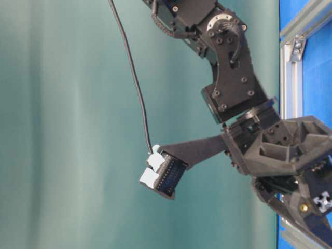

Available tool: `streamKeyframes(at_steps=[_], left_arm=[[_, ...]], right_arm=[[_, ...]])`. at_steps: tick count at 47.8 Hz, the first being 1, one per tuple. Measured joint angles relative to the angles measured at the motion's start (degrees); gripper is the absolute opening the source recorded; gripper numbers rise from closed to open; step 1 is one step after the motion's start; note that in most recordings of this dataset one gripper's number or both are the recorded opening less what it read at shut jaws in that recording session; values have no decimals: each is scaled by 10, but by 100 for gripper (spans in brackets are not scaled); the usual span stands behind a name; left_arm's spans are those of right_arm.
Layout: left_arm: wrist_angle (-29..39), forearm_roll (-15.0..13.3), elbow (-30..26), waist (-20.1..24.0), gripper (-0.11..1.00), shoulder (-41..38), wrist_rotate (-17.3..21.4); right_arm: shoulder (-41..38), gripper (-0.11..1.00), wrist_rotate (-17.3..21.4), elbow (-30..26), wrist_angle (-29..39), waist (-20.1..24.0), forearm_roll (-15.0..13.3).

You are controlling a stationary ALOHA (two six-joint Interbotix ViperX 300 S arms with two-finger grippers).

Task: Insert the wire through the string loop located on the left side.

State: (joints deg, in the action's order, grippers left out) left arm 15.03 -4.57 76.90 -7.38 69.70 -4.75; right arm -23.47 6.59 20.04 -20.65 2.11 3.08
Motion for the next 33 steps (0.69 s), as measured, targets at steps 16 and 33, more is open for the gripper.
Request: streamKeyframes(at_steps=[16, 33], left_arm=[[76, 8, -28, 15, 8, 69, 10], [76, 10, -30, 15, 8, 70, 11]], right_arm=[[0, 96, -1, 0, 0, 1, 0], [0, 96, -3, 0, 0, 0, 0]])
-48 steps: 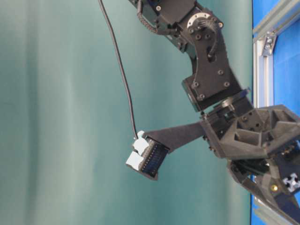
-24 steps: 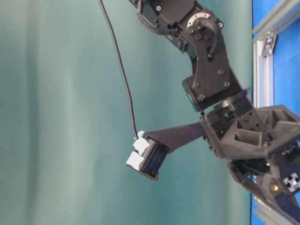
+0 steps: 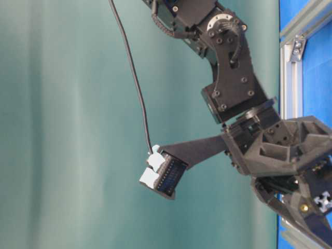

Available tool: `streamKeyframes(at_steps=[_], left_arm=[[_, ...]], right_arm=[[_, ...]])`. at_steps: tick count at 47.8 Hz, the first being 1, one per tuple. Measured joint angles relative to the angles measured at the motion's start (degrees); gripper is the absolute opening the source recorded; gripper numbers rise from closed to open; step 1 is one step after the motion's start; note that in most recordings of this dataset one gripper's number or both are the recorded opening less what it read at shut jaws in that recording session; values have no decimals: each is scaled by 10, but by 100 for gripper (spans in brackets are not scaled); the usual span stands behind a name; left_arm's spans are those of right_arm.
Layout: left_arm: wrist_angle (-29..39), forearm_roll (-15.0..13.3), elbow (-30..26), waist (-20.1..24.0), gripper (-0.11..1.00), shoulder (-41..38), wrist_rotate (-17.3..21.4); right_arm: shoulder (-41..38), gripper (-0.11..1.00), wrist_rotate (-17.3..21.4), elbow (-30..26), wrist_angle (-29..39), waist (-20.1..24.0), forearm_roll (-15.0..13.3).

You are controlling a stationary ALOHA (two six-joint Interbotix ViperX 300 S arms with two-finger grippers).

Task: Insert the wire through the string loop located on the left side.

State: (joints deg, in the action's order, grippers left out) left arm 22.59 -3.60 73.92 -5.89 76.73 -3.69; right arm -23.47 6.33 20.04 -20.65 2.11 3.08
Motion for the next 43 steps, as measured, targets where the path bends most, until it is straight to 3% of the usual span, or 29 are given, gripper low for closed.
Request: streamKeyframes(at_steps=[22, 24, 32, 35, 43], left_arm=[[0, 0, 2, 0, 11, -3, -2], [0, 0, 3, 0, 18, -3, -2], [-1, 0, 4, 0, 70, -4, -4], [-2, 0, 5, 0, 84, -5, -4], [-2, 0, 6, 0, 83, -6, -4]], right_arm=[[0, 96, 0, 0, 0, 0, 0], [0, 96, 0, 0, 0, 0, 0], [0, 96, 0, 0, 0, 0, 0], [0, 96, 0, 0, 0, 1, 0], [0, 96, 0, 0, 0, 0, 0]])
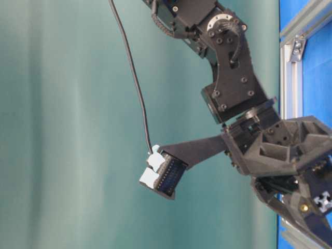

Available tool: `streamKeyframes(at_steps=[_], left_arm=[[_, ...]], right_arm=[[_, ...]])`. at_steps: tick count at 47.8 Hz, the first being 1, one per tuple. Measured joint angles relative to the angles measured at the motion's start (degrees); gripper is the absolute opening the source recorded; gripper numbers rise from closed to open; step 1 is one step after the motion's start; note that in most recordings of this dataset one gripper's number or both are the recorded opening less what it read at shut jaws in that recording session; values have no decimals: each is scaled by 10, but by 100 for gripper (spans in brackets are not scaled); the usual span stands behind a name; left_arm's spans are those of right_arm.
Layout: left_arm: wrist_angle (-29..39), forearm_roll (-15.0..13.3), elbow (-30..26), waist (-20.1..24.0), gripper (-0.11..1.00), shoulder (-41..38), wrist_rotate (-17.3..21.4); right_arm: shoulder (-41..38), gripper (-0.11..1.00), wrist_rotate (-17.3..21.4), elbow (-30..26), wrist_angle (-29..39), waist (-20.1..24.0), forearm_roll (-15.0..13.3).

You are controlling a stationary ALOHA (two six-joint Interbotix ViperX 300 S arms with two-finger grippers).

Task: Insert the wire through the string loop located on the left side.

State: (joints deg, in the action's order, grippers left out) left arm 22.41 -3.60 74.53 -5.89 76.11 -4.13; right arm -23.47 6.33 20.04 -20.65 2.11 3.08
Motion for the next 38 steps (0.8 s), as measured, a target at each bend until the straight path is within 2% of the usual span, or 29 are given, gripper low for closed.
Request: streamKeyframes(at_steps=[17, 38], left_arm=[[0, 0, 2, 0, 83, -1, -1], [-3, 0, 3, 0, 83, -1, 0]], right_arm=[[2, 96, 0, 0, 3, 0, 0], [88, 96, -2, 0, 54, -10, -1]])
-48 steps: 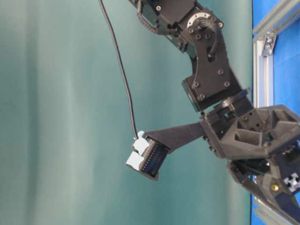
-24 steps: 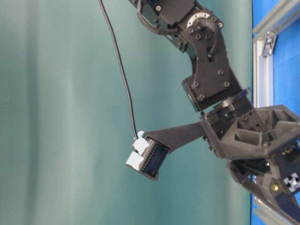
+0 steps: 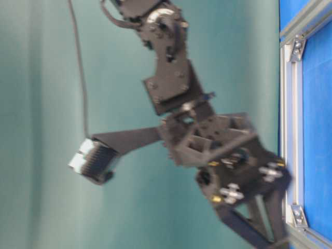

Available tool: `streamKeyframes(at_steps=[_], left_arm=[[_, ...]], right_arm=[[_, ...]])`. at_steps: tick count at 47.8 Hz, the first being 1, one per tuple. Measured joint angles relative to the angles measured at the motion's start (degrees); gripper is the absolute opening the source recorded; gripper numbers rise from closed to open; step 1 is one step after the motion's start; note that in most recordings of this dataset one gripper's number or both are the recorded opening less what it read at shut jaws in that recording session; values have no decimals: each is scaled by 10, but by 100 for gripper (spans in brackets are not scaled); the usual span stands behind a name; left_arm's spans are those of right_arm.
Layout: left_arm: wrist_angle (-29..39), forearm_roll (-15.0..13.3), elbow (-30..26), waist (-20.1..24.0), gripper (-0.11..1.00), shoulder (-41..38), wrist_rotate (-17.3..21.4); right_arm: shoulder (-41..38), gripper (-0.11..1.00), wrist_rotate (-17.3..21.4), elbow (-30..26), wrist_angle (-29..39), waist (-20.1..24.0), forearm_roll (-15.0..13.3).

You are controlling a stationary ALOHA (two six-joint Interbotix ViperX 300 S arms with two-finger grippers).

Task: Insert the wire through the string loop located on the left side.

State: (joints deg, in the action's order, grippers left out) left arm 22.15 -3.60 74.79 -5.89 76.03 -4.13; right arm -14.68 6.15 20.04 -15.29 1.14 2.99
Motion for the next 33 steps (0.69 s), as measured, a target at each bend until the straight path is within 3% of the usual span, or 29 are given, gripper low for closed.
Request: streamKeyframes(at_steps=[14, 33], left_arm=[[-4, 0, 0, 0, 83, 1, 0], [-4, 0, 0, 0, 82, 0, 0]], right_arm=[[56, 96, 0, 0, 29, 0, -1], [59, 96, 0, 0, 40, 0, -1]])
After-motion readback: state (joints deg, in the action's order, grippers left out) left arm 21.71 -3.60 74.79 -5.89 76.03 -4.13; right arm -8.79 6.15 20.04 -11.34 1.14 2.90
